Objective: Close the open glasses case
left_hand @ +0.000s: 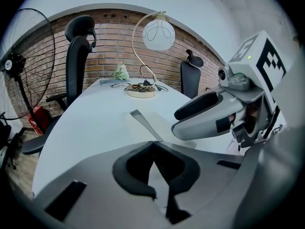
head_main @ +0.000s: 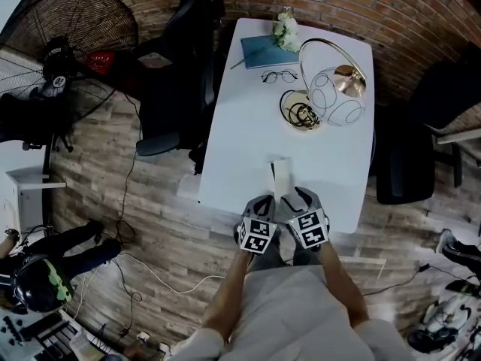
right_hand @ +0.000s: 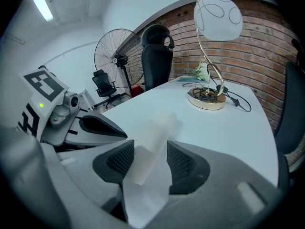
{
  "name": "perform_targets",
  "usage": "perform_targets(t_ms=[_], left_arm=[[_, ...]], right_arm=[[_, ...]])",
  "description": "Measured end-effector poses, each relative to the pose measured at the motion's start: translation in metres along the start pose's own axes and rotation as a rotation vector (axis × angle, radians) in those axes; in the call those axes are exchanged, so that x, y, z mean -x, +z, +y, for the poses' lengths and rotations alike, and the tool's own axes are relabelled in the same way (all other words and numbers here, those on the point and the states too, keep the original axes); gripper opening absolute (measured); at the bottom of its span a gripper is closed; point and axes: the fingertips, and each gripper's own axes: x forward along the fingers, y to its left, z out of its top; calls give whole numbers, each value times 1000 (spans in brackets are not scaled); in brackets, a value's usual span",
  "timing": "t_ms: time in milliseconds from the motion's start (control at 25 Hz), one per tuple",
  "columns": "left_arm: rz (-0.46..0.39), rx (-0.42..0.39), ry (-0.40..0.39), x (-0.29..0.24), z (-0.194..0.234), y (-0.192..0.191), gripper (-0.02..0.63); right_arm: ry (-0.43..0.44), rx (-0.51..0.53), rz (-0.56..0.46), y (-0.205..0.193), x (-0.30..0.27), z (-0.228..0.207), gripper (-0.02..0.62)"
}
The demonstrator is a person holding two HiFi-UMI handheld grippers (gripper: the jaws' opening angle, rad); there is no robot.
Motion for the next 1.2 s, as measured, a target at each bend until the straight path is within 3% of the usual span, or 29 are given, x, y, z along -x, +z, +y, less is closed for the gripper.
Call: perform_targets(t_ms=[1200], left_arm=[[62, 5, 10, -9, 13, -18, 5]], right_arm=[[0, 13, 32, -2, -16, 8, 218]])
